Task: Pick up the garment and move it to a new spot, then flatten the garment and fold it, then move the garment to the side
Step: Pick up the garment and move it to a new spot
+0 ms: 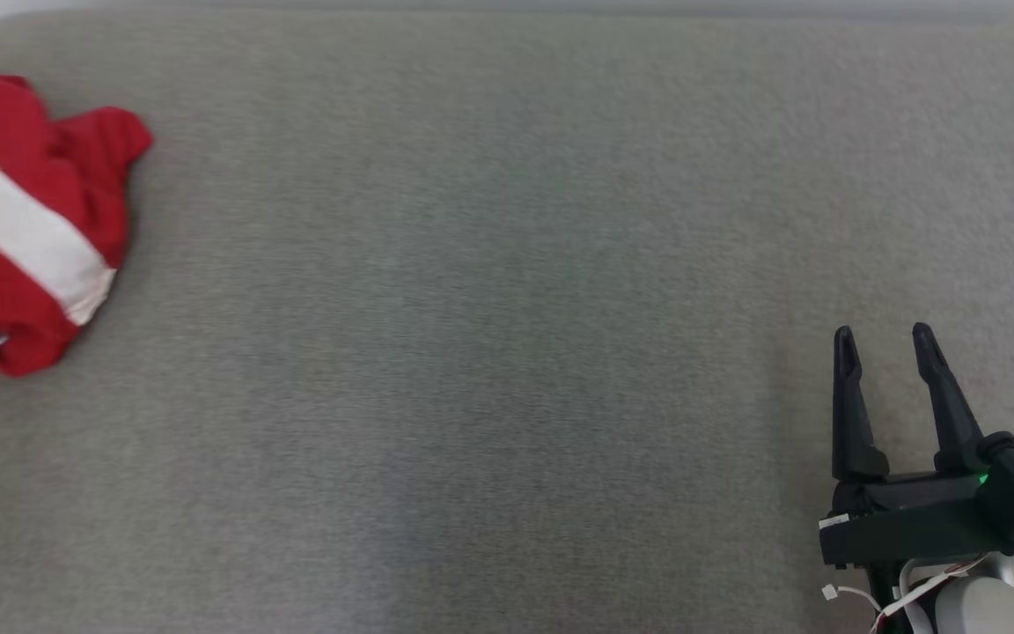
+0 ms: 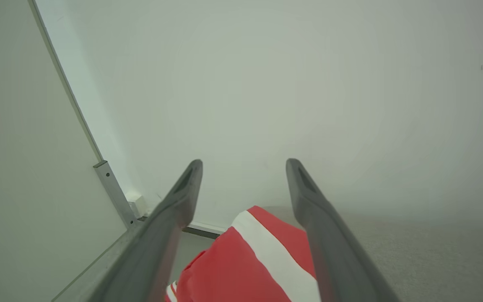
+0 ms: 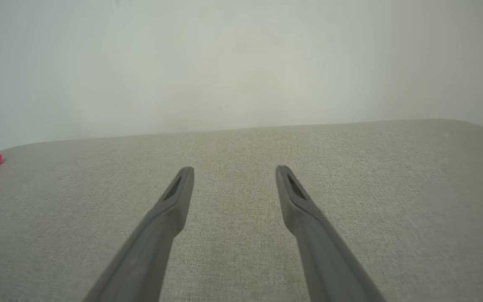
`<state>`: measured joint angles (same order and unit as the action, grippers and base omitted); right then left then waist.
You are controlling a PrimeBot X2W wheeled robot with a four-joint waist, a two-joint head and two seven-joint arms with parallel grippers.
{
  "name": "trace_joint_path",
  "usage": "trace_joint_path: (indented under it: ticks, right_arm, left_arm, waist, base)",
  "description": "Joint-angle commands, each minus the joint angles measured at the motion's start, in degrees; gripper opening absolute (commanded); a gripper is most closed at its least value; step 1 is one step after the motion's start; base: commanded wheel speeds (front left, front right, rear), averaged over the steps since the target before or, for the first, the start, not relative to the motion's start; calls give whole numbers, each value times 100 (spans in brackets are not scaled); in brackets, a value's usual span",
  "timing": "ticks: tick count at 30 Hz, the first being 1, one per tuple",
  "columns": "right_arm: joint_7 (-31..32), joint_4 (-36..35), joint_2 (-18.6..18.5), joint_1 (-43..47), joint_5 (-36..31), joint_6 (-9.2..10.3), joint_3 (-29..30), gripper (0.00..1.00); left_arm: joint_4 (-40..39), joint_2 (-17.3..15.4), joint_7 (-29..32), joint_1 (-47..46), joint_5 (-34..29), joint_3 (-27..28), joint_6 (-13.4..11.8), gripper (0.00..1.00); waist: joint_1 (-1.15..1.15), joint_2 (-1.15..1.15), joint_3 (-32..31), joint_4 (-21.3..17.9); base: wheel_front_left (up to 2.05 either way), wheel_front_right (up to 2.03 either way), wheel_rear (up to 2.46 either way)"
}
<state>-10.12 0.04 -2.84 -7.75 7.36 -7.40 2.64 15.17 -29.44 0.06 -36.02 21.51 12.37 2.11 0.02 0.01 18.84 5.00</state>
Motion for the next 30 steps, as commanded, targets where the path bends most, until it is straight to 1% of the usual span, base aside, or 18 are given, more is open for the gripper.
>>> trace_joint_path:
  ticks: [1,7,15,19,22,26,28,30]
  right_arm:
    - [-29,-25,-7,-66,-9,-17,10,100]
    - [-75,-47,-6,-93,28,-17,37,100]
    - [-103,-63,-7,-56,34,-17,58,100]
    - [-70,-84,-7,-54,-19,-17,75,100]
    - [-24,-113,-8,-50,-37,-17,52,100]
    - [8,-157,-8,-27,-43,-17,32,100]
    - [24,-164,-8,-21,-45,-17,23,100]
    - [35,-159,-8,-27,-42,-17,14,100]
  left_arm:
    - [93,-59,28,-140,60,37,33,100]
    - [800,-363,284,-461,136,44,116,100]
    - [1724,-624,741,-592,230,-47,243,100]
    - [2137,-646,1002,-650,368,-119,328,100]
    - [2503,-647,1323,-666,472,-211,372,100]
    - [2973,-551,1655,-702,658,-295,434,100]
    - [3134,-512,1756,-691,671,-380,465,100]
    - [3258,-476,1722,-704,674,-439,484,100]
  waist:
    - [-2,-1,507,-529]
    - [-2,-1,660,-741]
    - [-2,-1,690,-833]
    - [-2,-1,652,-843]
    - [-2,-1,624,-865]
    - [-2,-1,596,-900]
    - [-2,-1,586,-915]
    - [-2,-1,576,-932]
  base:
    - [0,0,0]
    - [0,0,0]
    - [0,0,0]
    - [0,0,0]
    - [0,0,0]
    - [0,0,0]
    - [0,0,0]
    - [0,0,0]
